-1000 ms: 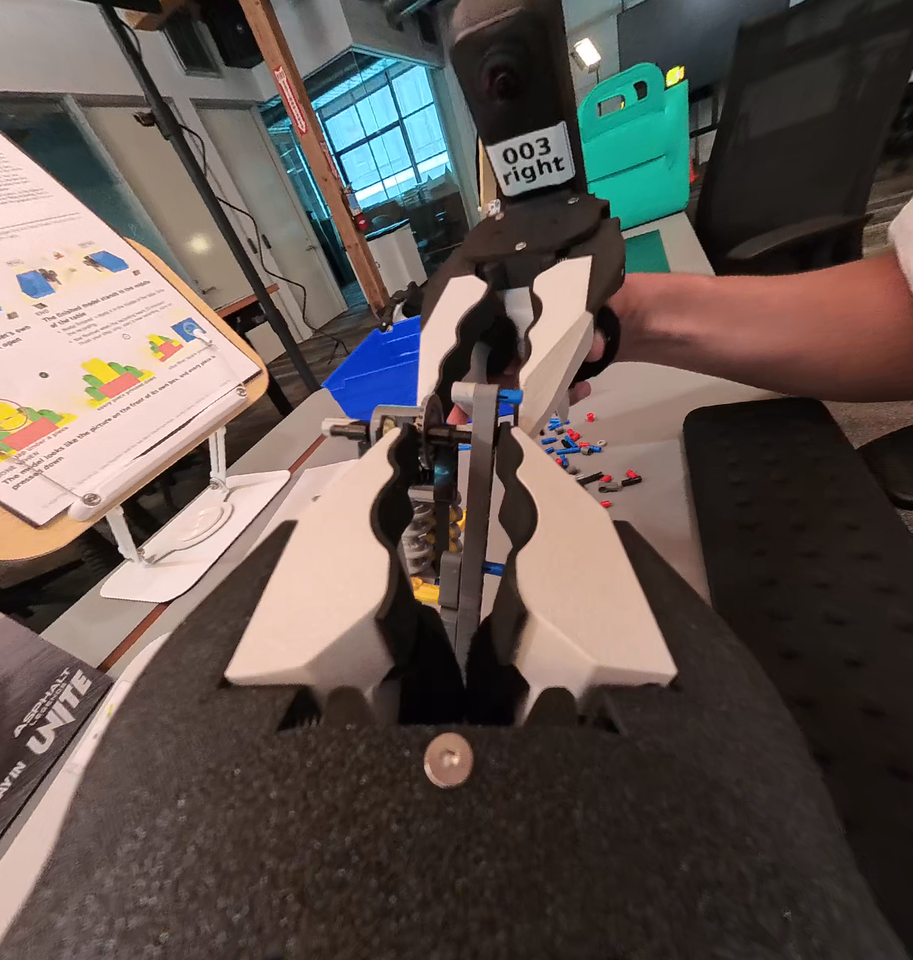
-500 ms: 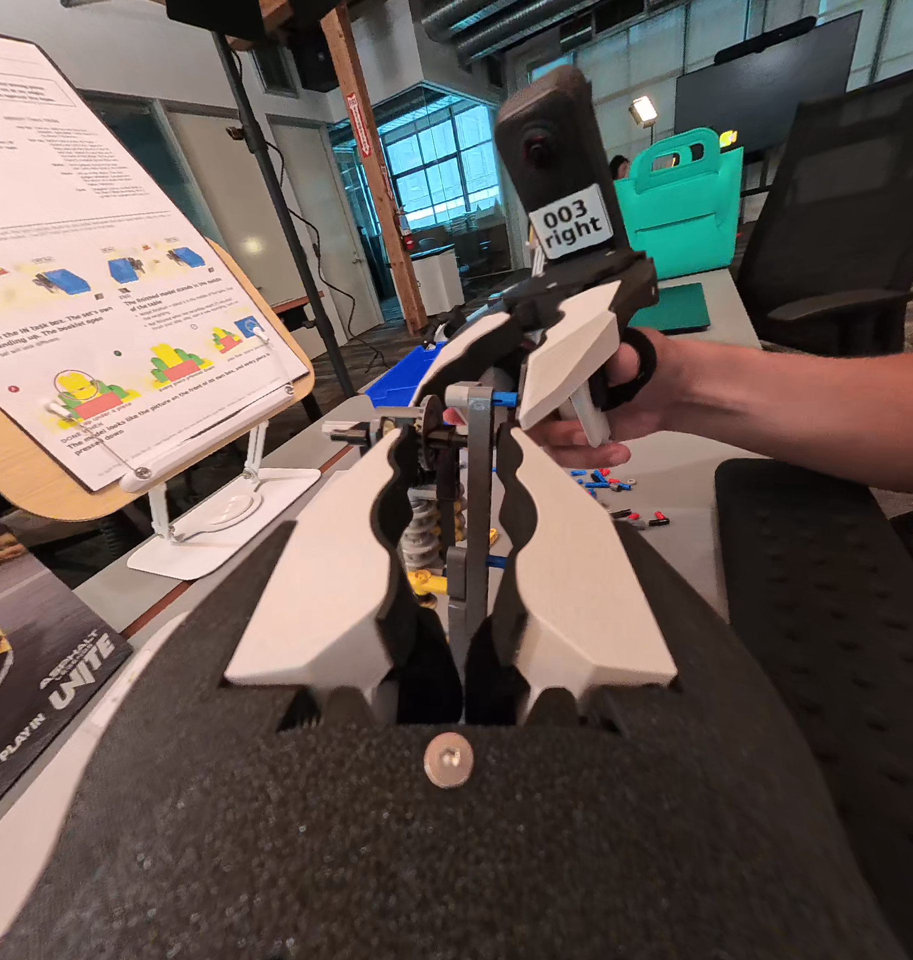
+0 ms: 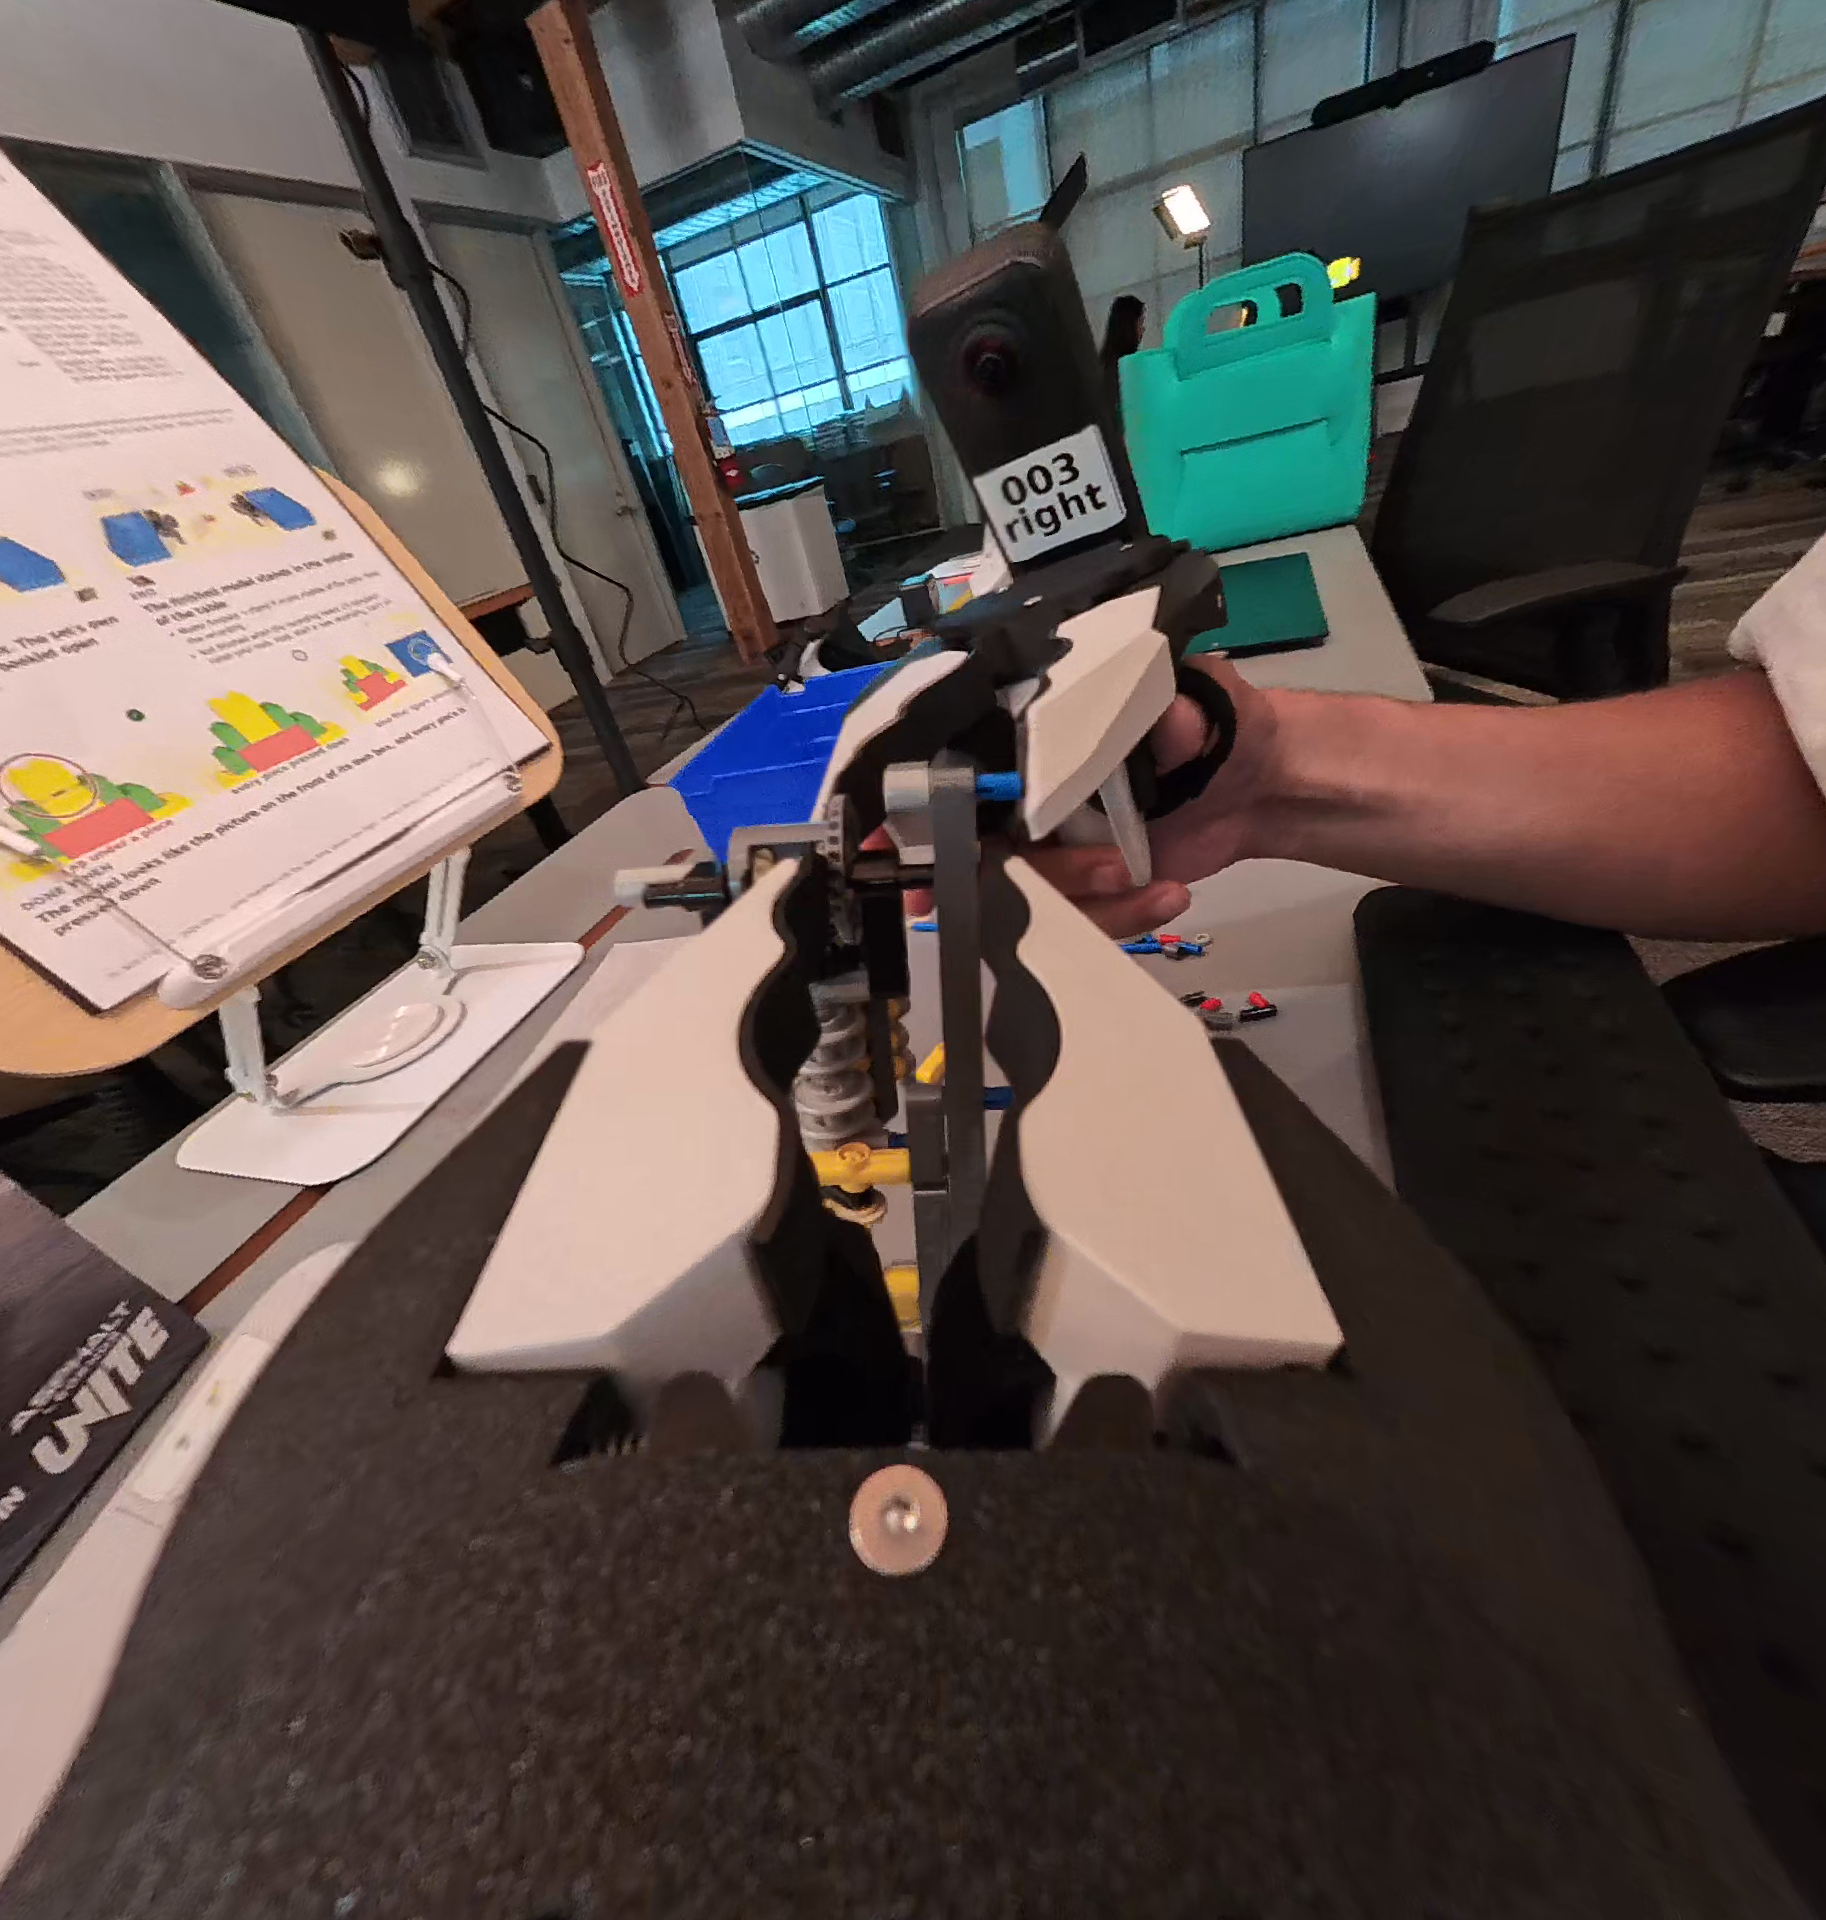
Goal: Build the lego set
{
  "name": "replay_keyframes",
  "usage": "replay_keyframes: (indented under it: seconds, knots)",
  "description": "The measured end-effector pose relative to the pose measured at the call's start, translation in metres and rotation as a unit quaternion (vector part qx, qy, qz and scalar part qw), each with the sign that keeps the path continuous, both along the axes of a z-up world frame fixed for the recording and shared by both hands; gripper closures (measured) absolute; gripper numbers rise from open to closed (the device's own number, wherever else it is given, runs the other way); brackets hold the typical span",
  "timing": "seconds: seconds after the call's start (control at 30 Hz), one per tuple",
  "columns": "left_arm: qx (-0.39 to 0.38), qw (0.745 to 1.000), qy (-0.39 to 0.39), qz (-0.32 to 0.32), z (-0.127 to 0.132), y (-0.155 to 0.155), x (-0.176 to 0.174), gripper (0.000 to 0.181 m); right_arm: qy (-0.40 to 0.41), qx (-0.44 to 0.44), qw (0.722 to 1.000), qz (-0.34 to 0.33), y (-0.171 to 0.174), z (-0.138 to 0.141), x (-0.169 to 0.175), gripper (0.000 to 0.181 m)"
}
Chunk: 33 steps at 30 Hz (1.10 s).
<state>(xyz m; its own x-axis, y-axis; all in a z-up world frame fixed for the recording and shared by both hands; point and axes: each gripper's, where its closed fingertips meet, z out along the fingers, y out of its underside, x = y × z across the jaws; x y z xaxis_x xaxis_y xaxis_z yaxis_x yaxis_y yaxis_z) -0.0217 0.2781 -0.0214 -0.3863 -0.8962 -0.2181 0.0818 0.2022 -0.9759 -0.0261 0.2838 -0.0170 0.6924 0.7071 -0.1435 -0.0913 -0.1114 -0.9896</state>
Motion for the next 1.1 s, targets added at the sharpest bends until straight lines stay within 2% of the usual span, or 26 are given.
replay_keyframes:
  seconds: [0.13,0.23,0.37,0.57,0.67,0.83,1.1]
  knots:
    - [0.0,1.0,0.004,-0.017,-0.0001,0.0002,-0.0028,0.154,0.004,0.011,1.0,0.009,0.0,0.0005,-0.0023,0.138]
    - [0.013,1.0,-0.001,-0.005,0.001,0.0034,-0.0034,0.155,0.005,0.011,1.0,0.012,0.0016,0.0007,-0.0041,0.138]
    - [-0.005,1.0,-0.001,0.001,0.0016,0.0047,-0.0028,0.155,-0.033,0.024,0.999,-0.009,0.0046,-0.0007,-0.0042,0.138]
    - [-0.037,0.998,-0.011,-0.041,0.0079,0.0016,-0.009,0.155,-0.017,0.061,0.998,0.014,0.0016,0.0043,-0.0068,0.142]
    - [-0.027,0.998,-0.008,-0.056,0.0047,0.0007,-0.0107,0.155,-0.016,0.048,0.999,0.017,0.0011,0.0021,-0.0059,0.147]
    - [-0.004,0.999,-0.016,-0.045,0.0038,0.0002,-0.0109,0.155,-0.038,0.023,0.999,0.012,-0.0006,0.0012,-0.0067,0.15]
    - [0.027,0.999,-0.016,-0.03,0.0024,-0.0025,-0.0101,0.155,-0.03,0.008,0.999,0.02,-0.0034,-0.0002,-0.0069,0.15]
